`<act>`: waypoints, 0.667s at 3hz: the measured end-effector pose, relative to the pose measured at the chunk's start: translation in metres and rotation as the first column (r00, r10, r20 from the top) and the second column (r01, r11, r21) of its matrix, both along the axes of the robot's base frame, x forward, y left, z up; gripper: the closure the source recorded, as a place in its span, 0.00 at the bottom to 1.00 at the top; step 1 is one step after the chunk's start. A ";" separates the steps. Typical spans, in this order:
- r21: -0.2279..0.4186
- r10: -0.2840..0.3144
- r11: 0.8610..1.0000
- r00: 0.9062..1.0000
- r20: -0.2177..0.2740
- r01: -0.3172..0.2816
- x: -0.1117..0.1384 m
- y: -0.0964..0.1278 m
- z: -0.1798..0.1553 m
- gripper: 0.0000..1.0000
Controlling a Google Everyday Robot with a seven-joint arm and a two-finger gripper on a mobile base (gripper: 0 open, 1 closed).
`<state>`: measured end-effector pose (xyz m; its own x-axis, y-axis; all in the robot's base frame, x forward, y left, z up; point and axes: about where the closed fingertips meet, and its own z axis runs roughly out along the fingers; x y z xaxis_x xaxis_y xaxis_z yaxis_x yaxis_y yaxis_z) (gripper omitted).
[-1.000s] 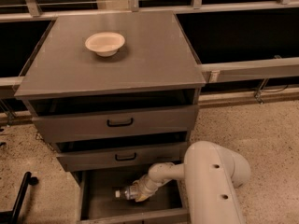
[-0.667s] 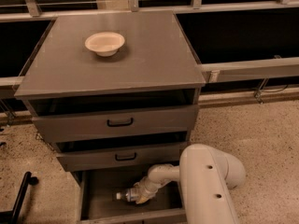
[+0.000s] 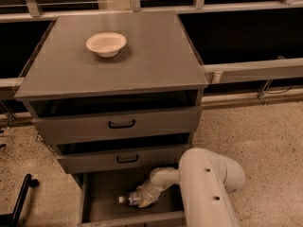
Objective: Place blue plastic bottle into bottom drawer
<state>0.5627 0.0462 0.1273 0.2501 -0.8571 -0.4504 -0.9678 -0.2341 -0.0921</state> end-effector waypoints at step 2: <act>-0.006 -0.005 1.000 1.000 -0.013 0.005 -0.002 -0.001 -0.008 0.73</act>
Offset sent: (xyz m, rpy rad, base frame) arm -0.0014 -0.0006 -0.0068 -0.0052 0.0121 -0.0042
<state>0.5611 0.0455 0.1198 0.2402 -0.8608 -0.4488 -0.9701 -0.2301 -0.0778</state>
